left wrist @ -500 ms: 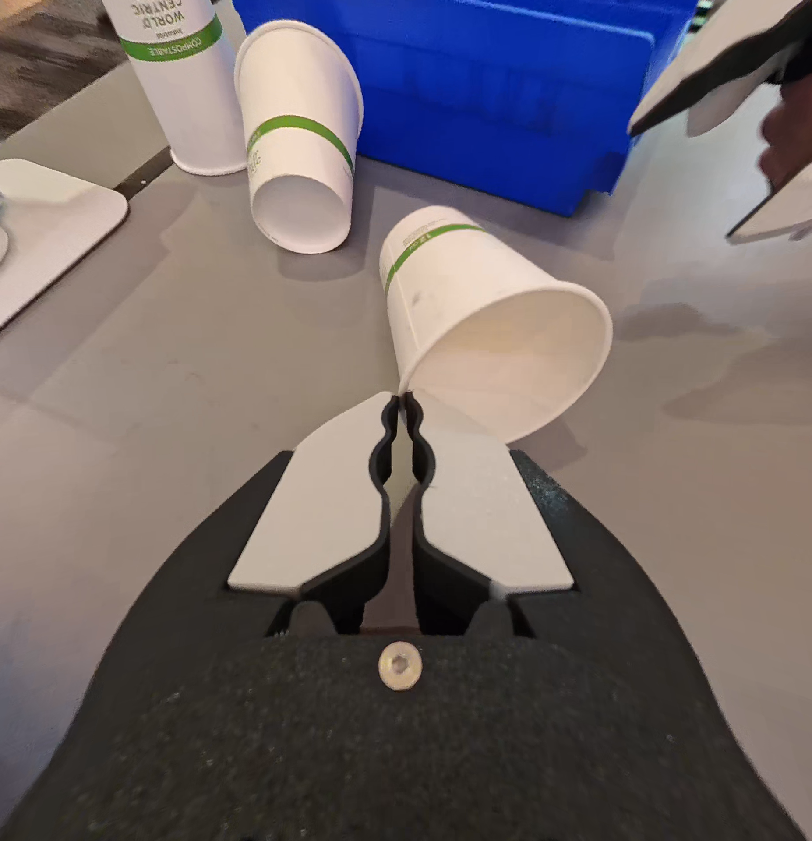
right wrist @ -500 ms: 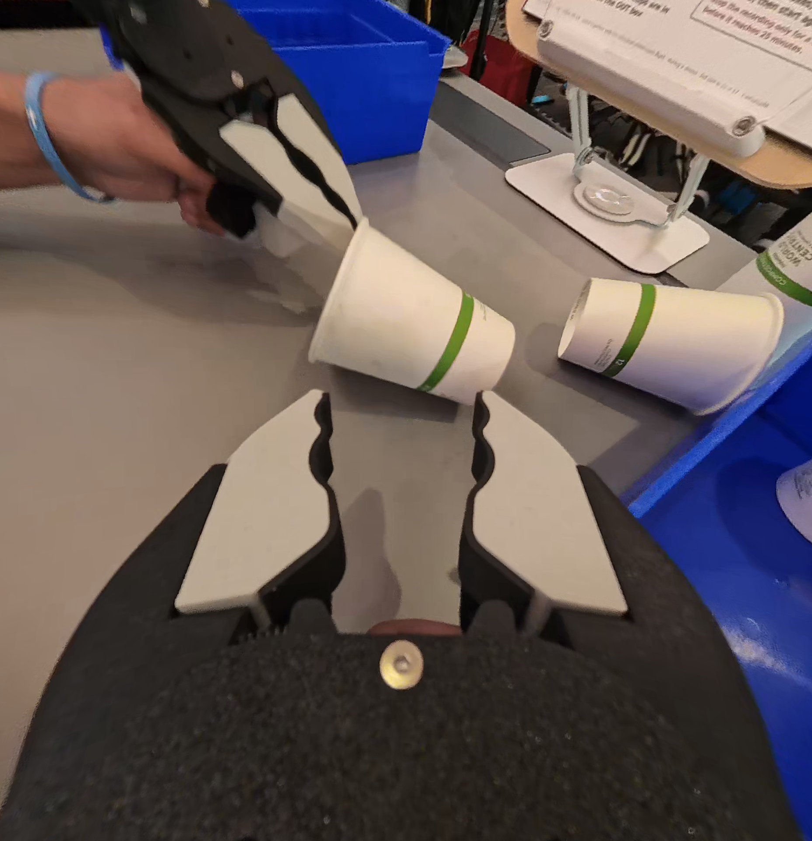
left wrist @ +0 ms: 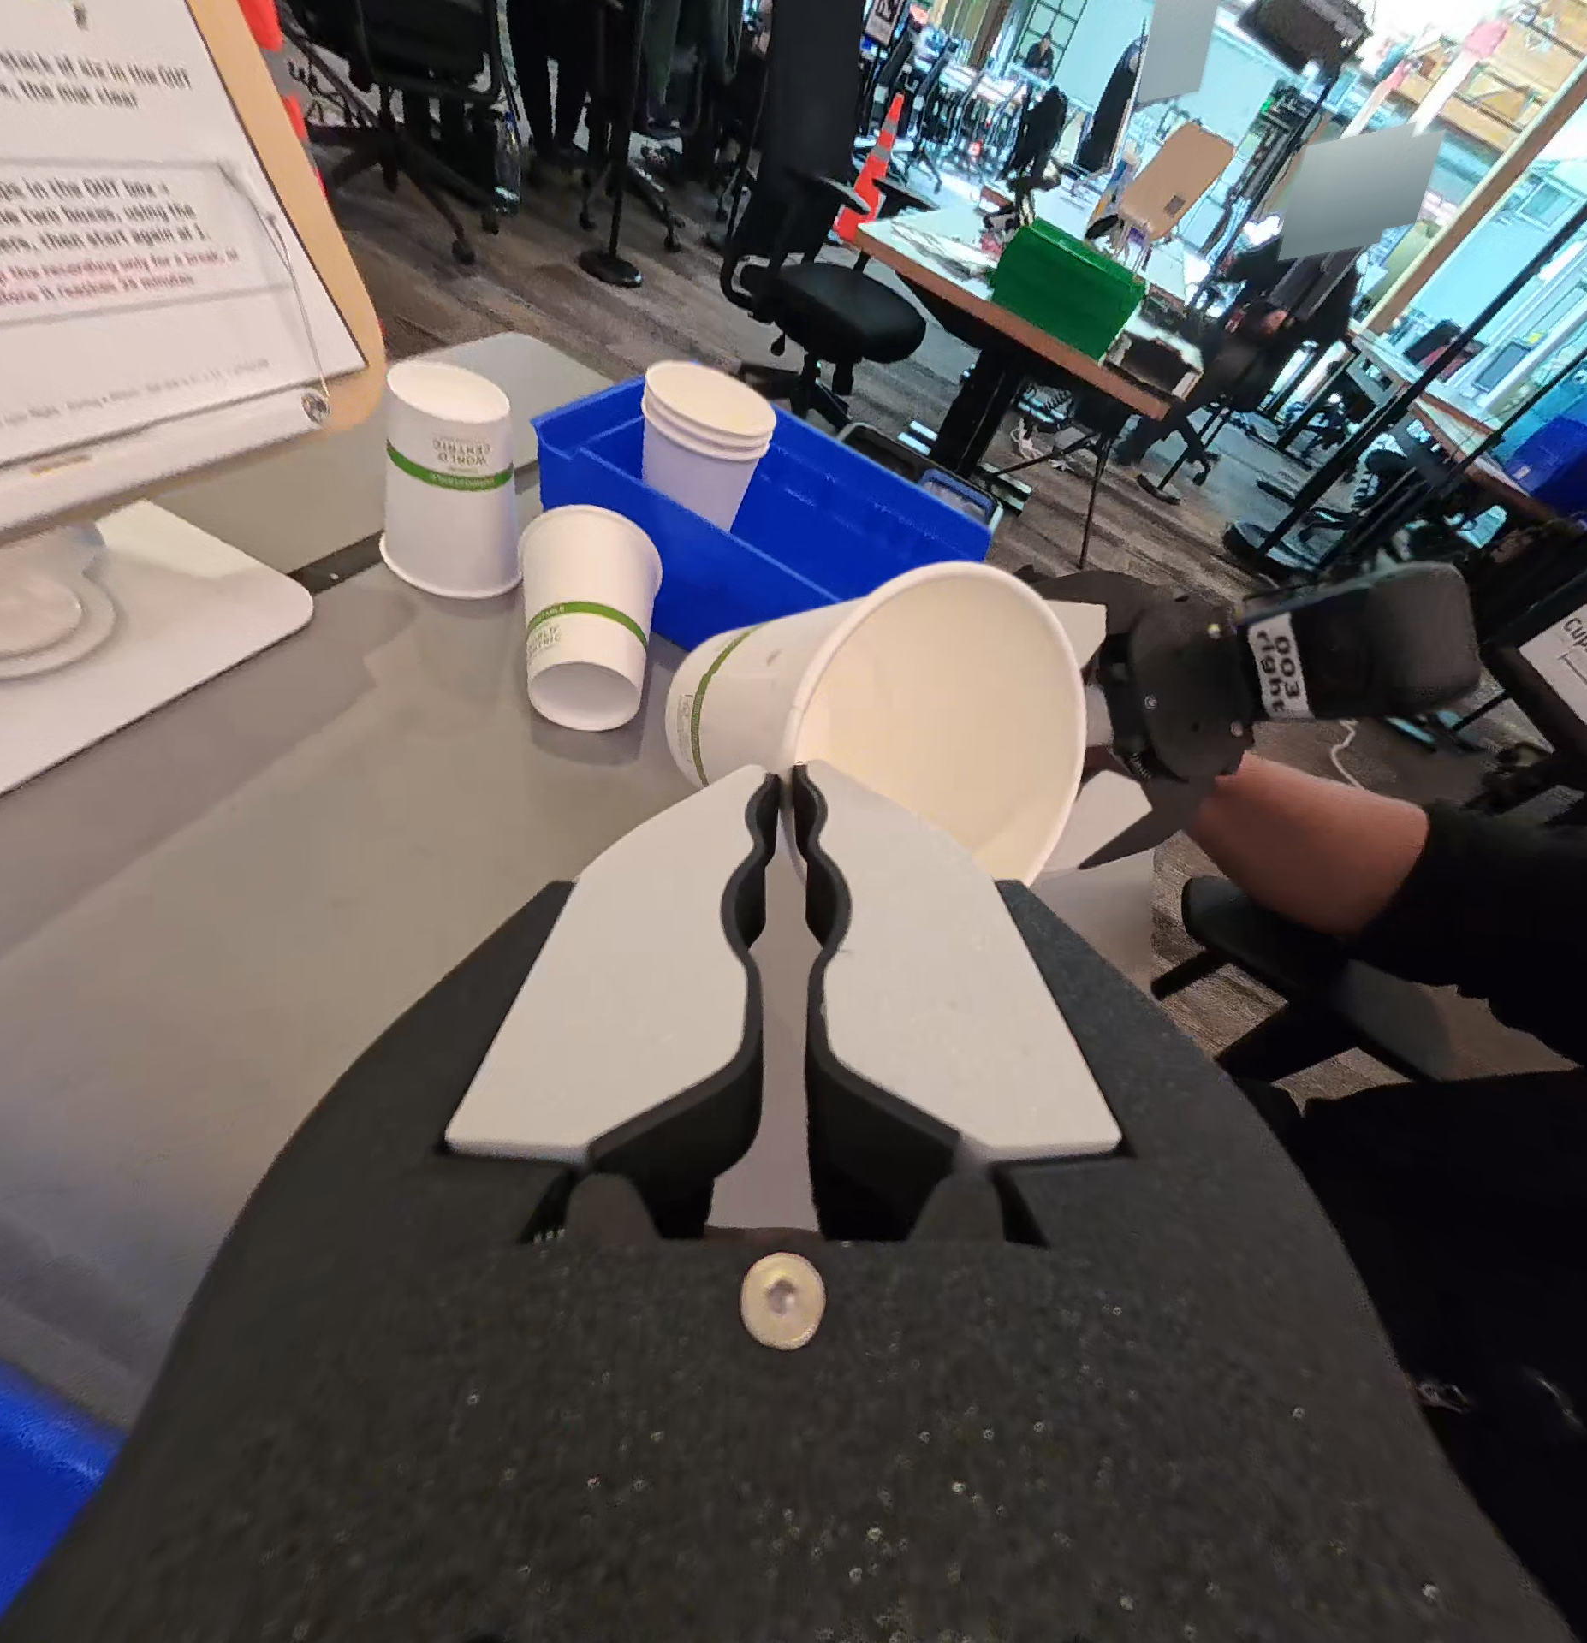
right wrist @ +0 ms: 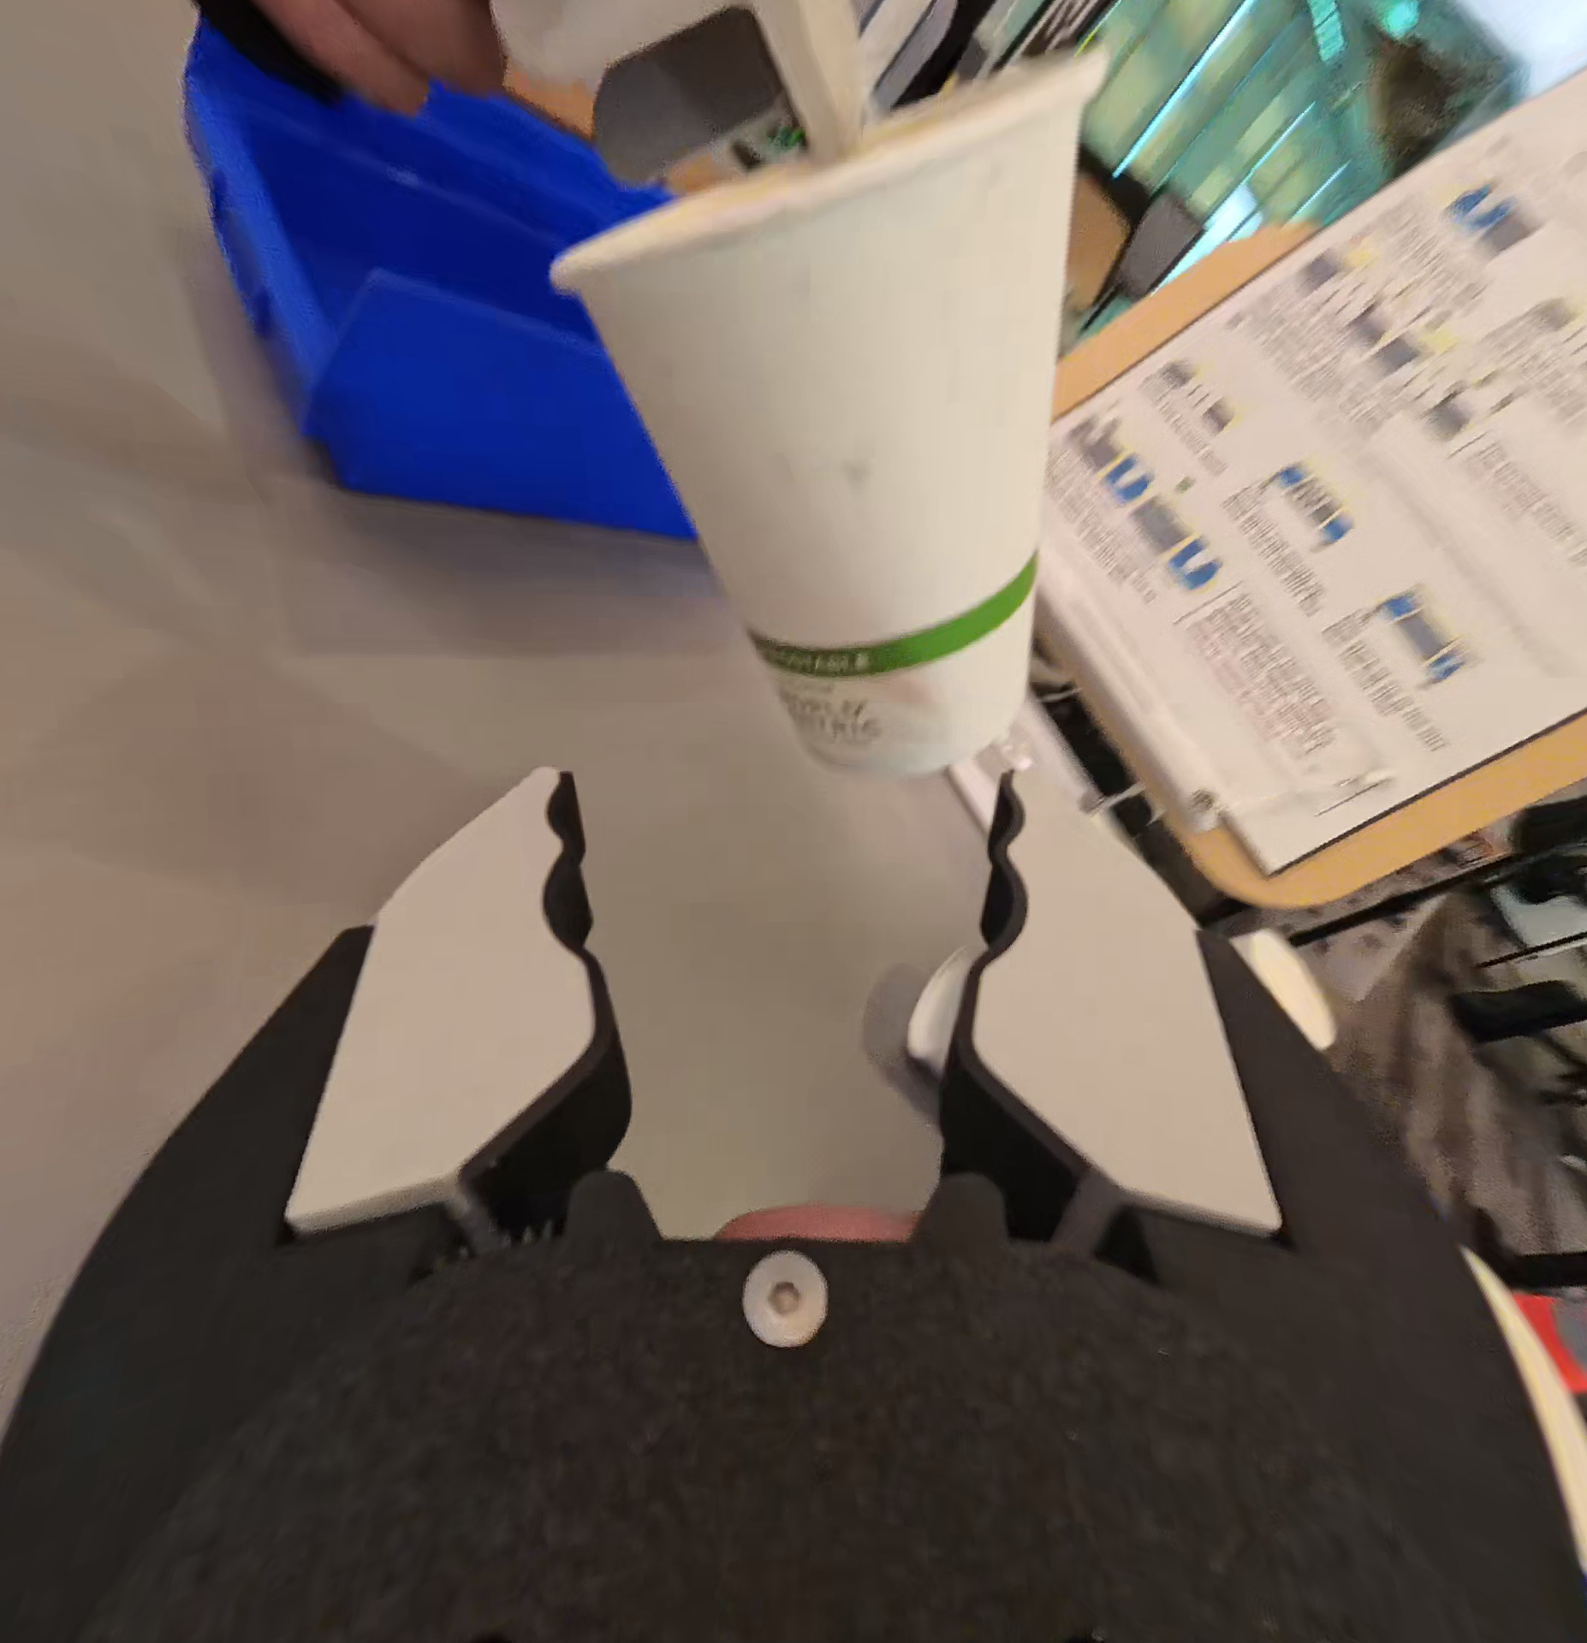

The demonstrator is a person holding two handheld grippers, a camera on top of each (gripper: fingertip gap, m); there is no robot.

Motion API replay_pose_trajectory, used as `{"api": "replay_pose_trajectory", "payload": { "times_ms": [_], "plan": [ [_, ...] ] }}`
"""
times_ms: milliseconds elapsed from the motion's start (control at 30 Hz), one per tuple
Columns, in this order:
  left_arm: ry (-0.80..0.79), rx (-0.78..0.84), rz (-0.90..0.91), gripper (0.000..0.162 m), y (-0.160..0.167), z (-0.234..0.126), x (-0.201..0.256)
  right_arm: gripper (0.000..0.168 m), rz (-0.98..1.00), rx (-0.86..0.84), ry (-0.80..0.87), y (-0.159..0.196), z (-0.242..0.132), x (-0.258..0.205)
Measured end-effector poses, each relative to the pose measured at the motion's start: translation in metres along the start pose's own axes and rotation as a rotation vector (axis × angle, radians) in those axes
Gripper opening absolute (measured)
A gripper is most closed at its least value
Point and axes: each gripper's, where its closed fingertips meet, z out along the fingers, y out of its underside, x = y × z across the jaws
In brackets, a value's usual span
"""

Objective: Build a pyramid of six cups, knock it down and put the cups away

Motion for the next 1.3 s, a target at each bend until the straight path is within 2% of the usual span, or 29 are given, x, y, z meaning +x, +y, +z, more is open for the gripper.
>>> {"api": "replay_pose_trajectory", "payload": {
  "times_ms": [100,200,267,433,600,633,700,767,833,1033,1100,1200,1300],
  "plan": [
    [-0.003,-0.017,0.013,0.002,-0.003,-0.001,0.008,0.086,-0.018,0.092,0.077,-0.034,0.002,0.014],
    [0.011,-0.040,0.027,0.002,0.002,0.003,0.019,0.092,-0.035,0.122,0.033,-0.052,0.007,0.012],
    [0.013,-0.031,0.024,0.002,0.003,0.005,0.023,0.095,-0.060,0.118,-0.025,-0.055,0.011,0.001],
    [0.007,-0.047,0.013,0.003,0.011,0.014,0.024,0.084,-0.121,0.139,-0.060,-0.058,0.012,-0.020],
    [-0.001,-0.055,0.023,0.003,0.013,0.016,0.023,0.081,-0.036,0.131,-0.078,-0.051,0.010,-0.018],
    [-0.027,-0.041,0.028,0.006,0.011,0.014,0.020,0.081,-0.025,0.130,-0.067,-0.049,0.008,-0.014],
    [-0.098,-0.015,0.042,0.031,0.006,0.005,0.013,0.081,0.005,0.131,-0.029,-0.046,0.002,-0.001],
    [-0.143,0.026,0.043,0.047,0.006,-0.009,0.011,0.081,0.040,0.129,0.032,-0.040,-0.007,0.022],
    [-0.177,0.051,0.028,0.050,0.019,-0.019,0.013,0.081,0.085,0.125,0.134,-0.032,-0.023,0.059],
    [-0.323,0.058,-0.060,0.054,0.115,-0.016,0.014,0.081,0.261,0.104,0.549,0.005,-0.099,0.219],
    [-0.372,0.051,-0.047,0.056,0.138,-0.012,0.012,0.082,0.304,0.078,0.656,0.026,-0.115,0.265],
    [-0.381,0.000,-0.040,0.061,0.156,-0.001,0.016,0.081,0.368,-0.005,0.731,0.070,-0.114,0.309],
    [-0.367,-0.057,0.011,0.063,0.160,0.009,0.025,0.081,0.470,-0.042,0.739,0.112,-0.100,0.329]
  ]
}}
